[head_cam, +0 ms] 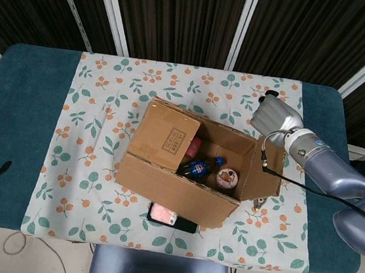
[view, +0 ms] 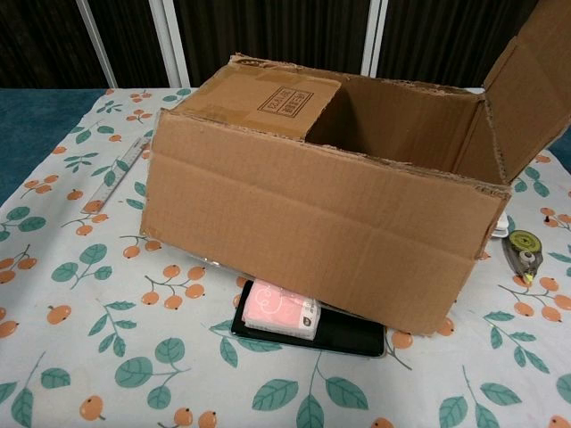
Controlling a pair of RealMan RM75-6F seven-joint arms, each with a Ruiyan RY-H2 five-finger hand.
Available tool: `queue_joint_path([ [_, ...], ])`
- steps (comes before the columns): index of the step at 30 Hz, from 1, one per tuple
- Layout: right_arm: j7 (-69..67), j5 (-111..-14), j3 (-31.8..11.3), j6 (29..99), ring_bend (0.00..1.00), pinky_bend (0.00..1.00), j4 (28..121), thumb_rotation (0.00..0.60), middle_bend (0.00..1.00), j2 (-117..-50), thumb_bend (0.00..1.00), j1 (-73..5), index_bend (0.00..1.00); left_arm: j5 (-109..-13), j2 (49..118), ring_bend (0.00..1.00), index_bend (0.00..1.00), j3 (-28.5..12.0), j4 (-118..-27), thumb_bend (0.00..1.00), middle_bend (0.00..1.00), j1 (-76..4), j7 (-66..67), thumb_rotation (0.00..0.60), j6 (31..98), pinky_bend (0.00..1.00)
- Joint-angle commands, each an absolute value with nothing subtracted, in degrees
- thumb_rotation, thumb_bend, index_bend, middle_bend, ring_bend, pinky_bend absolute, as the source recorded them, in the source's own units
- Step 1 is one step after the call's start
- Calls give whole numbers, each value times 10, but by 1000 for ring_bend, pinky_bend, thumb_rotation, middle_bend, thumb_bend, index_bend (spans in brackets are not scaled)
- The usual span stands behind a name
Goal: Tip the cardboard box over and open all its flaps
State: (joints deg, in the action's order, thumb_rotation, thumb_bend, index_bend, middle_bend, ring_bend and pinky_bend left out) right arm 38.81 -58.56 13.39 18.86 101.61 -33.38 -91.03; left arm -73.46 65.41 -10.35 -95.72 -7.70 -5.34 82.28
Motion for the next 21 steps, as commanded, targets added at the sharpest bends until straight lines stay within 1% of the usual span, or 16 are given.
queue_joint_path([
  [1,396,-585,134,190,230,266,1017,600,383,-329,1000,-908,543,-735,654,0,0,-103,-957,164,0,-77,-53,600,823,0],
  [12,398,-575,142,197,230,266,1030,600,383,-315,1000,-875,544,-736,653,0,0,-103,-959,163,0,-76,-55,600,823,0],
  [15,399,-575,143,211,230,266,1034,600,383,-314,1000,-858,543,-737,653,0,0,-102,-959,164,0,-76,-53,600,823,0],
  [17,390,-569,138,241,230,266,1038,600,378,-316,999,-837,527,-737,653,0,0,-102,-959,164,0,-76,-53,600,823,0],
  [19,380,-563,132,277,229,266,1044,600,357,-319,942,-814,481,-737,653,0,0,-102,-958,164,0,-76,-52,600,824,0],
  [20,375,-561,128,302,228,266,1047,600,343,-322,895,-798,460,-737,653,0,0,-102,-957,164,0,-76,-52,600,825,0],
  [21,366,-559,123,333,227,265,1051,600,323,-327,825,-778,433,-737,654,0,0,-102,-957,163,0,-76,-51,600,825,0],
])
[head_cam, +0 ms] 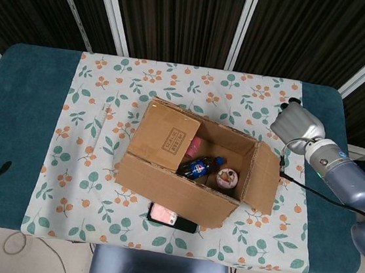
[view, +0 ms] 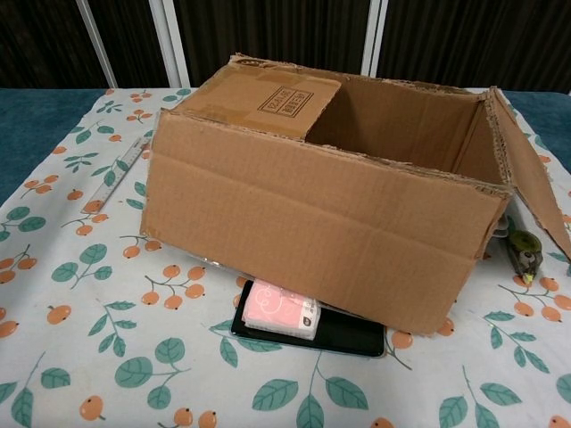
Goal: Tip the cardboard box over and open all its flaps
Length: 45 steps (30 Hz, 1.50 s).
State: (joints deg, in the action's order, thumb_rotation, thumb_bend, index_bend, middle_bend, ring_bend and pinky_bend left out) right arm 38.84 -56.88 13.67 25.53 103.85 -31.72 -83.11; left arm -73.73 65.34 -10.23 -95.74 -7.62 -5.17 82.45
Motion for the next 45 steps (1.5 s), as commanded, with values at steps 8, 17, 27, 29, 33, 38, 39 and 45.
queue_joint_path([
  [8,286,-551,82,614,171,252,1061,600,165,-391,374,-591,198,-740,659,0,0,-102,-950,127,0,-80,-40,600,824,0],
  [17,117,-565,44,825,41,229,1073,600,0,-496,145,-396,0,-758,656,0,0,-98,-956,112,0,-91,5,600,823,0],
  [27,71,-605,36,913,31,223,1020,600,0,-573,201,-280,0,-790,586,0,0,-106,-1011,112,0,-145,53,600,757,0],
  [29,60,-617,34,921,31,223,1000,600,0,-587,216,-264,0,-797,564,0,0,-111,-1027,114,0,-166,64,600,730,0],
  [33,34,-649,30,930,32,223,950,600,0,-616,248,-238,0,-800,516,0,0,-127,-1065,168,0,-221,94,600,656,21],
  [38,-3,-672,16,927,33,223,906,600,0,-641,297,-218,0,-791,477,0,0,-153,-1099,377,0,-299,130,600,560,82],
  [39,-9,-676,14,923,33,223,898,600,0,-644,305,-215,0,-789,473,0,0,-161,-1102,404,0,-321,142,600,539,89],
  [45,-28,-700,-2,917,33,223,858,600,0,-658,342,-202,0,-762,483,0,24,-193,-1091,523,3,-436,196,600,426,125],
])
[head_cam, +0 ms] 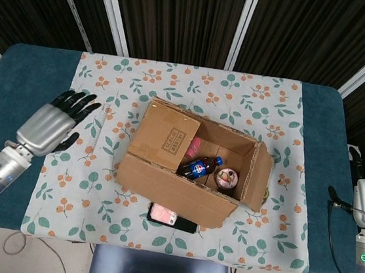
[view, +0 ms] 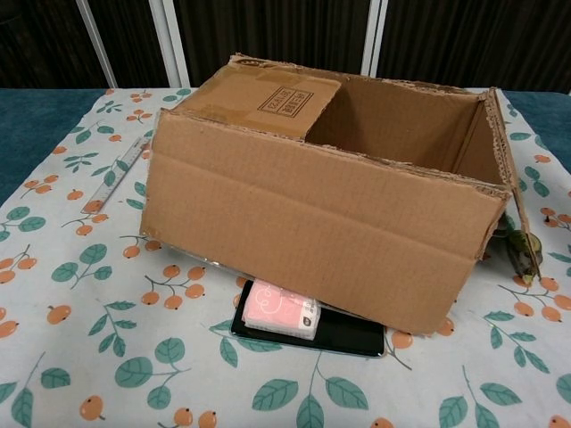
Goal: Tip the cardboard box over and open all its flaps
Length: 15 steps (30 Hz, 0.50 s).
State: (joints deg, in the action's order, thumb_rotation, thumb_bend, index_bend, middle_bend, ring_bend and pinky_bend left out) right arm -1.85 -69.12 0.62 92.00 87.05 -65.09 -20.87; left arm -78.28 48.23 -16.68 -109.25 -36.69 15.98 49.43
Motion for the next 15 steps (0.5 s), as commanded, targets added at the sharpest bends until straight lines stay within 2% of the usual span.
queue_joint_path([
  [1,-32,-701,-5,915,33,223,853,600,0,-660,346,-199,0,-756,489,0,34,-198,-1085,538,8,-460,202,600,404,138],
  [10,-49,-711,-26,894,33,223,832,600,0,-671,377,-184,0,-744,558,47,107,-205,-989,647,76,-630,244,600,249,213],
  [15,-51,-717,-36,885,33,223,828,600,0,-673,388,-177,0,-748,603,96,142,-192,-947,662,130,-695,260,600,205,260],
])
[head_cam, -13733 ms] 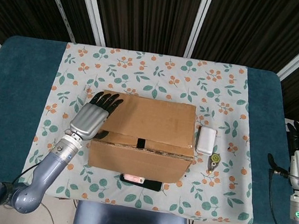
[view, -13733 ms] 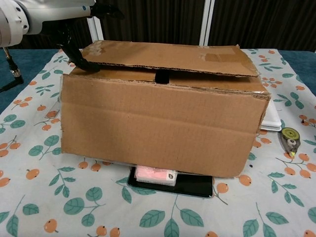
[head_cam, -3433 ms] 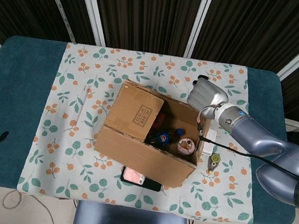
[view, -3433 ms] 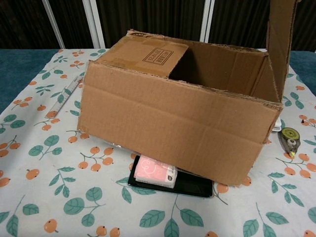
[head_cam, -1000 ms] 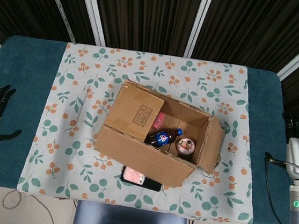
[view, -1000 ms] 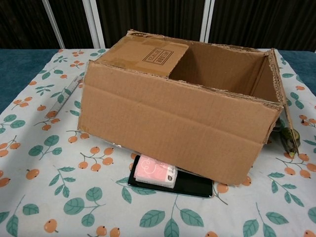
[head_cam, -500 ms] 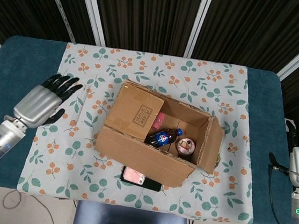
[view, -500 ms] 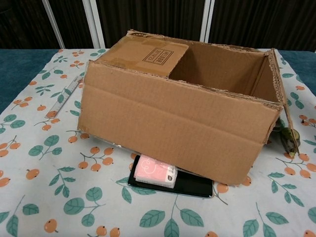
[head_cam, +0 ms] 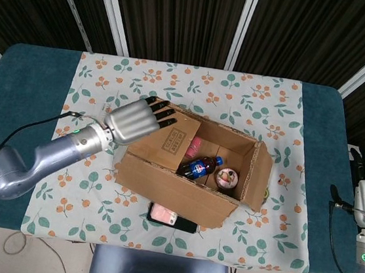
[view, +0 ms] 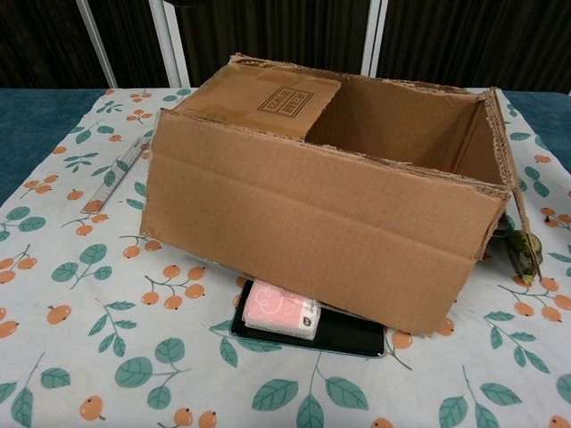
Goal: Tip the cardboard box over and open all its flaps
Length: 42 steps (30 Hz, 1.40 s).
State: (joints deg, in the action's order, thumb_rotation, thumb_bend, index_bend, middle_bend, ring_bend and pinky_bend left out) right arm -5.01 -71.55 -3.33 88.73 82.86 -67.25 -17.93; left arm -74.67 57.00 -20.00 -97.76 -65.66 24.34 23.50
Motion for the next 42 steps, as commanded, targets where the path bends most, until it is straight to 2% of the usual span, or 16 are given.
queue_joint_path([
  [1,-52,-718,-38,883,33,223,828,600,0,-674,389,-176,0,-749,613,104,145,-188,-938,670,138,-707,262,600,199,268],
  [13,-59,-729,-60,863,33,223,820,600,0,-677,414,-163,13,-761,714,136,178,-152,-847,723,183,-806,260,600,154,293],
  [27,-66,-737,-78,847,35,223,816,600,0,-678,439,-153,32,-771,784,167,209,-111,-788,772,222,-859,240,600,137,313],
  [31,-66,-740,-81,840,35,223,817,600,0,-679,442,-150,45,-771,786,212,250,-103,-787,795,268,-864,231,600,141,334],
  [37,-66,-742,-87,836,35,223,818,600,0,-679,452,-147,61,-775,780,346,334,-92,-793,825,413,-865,224,600,153,415],
  [42,-65,-744,-92,833,35,223,817,600,0,-679,467,-144,74,-777,770,391,378,-83,-799,854,474,-865,219,600,161,445],
])
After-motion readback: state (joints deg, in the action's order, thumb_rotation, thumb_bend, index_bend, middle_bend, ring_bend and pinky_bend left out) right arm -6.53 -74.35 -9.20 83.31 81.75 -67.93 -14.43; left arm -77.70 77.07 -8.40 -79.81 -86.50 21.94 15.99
